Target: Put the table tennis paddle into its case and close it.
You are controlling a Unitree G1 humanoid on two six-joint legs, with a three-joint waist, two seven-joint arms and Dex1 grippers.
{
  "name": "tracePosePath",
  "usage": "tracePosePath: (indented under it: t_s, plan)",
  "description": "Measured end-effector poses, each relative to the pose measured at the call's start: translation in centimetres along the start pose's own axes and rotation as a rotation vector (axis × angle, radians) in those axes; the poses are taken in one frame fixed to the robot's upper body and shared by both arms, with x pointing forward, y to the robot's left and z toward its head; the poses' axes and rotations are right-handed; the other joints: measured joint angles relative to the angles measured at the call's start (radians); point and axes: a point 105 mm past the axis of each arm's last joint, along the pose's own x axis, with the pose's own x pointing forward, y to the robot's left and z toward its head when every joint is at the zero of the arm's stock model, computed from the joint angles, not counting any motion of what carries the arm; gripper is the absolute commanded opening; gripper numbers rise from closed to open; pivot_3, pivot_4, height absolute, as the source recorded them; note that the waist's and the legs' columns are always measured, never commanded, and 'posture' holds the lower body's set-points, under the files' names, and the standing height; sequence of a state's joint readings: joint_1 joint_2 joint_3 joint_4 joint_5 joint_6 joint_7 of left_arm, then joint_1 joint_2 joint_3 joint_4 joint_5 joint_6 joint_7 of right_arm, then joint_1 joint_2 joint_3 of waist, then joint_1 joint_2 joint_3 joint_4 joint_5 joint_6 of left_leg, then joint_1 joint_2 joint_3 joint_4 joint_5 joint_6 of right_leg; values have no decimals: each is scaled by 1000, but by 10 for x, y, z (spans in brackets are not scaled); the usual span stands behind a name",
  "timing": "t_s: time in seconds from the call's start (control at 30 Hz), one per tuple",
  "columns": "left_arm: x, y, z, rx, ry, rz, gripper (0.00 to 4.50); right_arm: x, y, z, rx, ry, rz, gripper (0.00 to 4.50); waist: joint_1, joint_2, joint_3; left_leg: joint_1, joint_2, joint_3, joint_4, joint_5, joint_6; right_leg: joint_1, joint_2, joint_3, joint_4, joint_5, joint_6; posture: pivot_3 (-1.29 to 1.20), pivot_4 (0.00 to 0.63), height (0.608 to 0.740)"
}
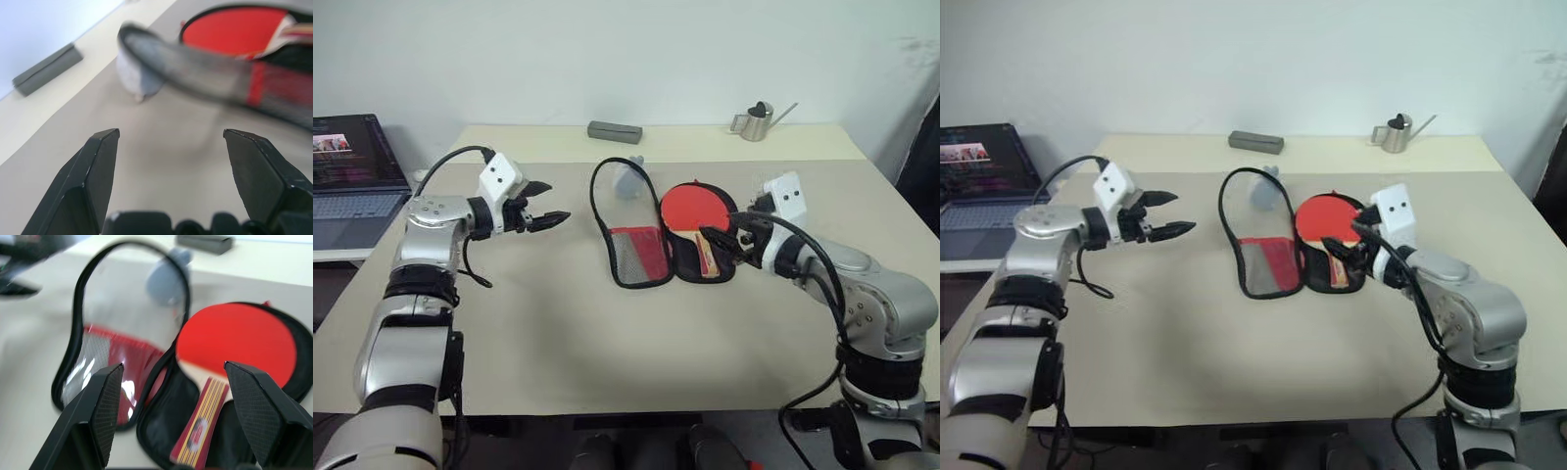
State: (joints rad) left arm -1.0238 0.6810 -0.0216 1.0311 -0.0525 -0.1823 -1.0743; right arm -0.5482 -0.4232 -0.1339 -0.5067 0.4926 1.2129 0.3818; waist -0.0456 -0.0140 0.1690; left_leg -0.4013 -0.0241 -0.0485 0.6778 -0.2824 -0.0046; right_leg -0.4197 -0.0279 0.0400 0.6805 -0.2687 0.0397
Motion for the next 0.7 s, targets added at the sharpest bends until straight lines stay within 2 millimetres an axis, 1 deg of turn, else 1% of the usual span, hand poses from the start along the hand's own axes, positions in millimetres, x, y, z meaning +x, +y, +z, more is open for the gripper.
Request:
tracePosePath:
  t_s: [0.07,0.2,0.3,0.4,0.57,0.7]
  plan:
    - [10,-4,-6,-4,26,-4,3743,-2,0,-4,-11,12,8,3591,4,0,0,0,0,0,0,0,0,0,0,0,0,0,0,0,150,740]
    - [26,-12,-9,22,68,-21,3743,-6,1,-2,-31,3,7,3591,8,0,0,0,1,0,0,0,0,0,1,0,0,0,0,0,150,740]
    - [40,-19,-5,28,64,-30,3743,-8,1,-1,-40,-5,0,3591,9,0,0,0,1,0,0,0,0,0,1,0,0,0,0,0,150,740]
    - [50,-24,-2,52,78,-46,3743,-12,7,-1,-41,-11,20,3591,11,-1,0,0,1,0,0,0,0,0,1,0,0,0,0,0,150,740]
    - [67,-35,0,71,100,-62,3743,-27,15,-3,-47,-16,45,3591,14,-1,1,-1,1,-1,0,0,0,0,1,0,0,0,0,0,150,740]
    - [81,-44,14,89,72,-87,3743,-38,17,-6,-39,-13,41,3591,16,-3,2,-1,0,-1,0,0,0,0,1,0,0,0,0,0,150,740]
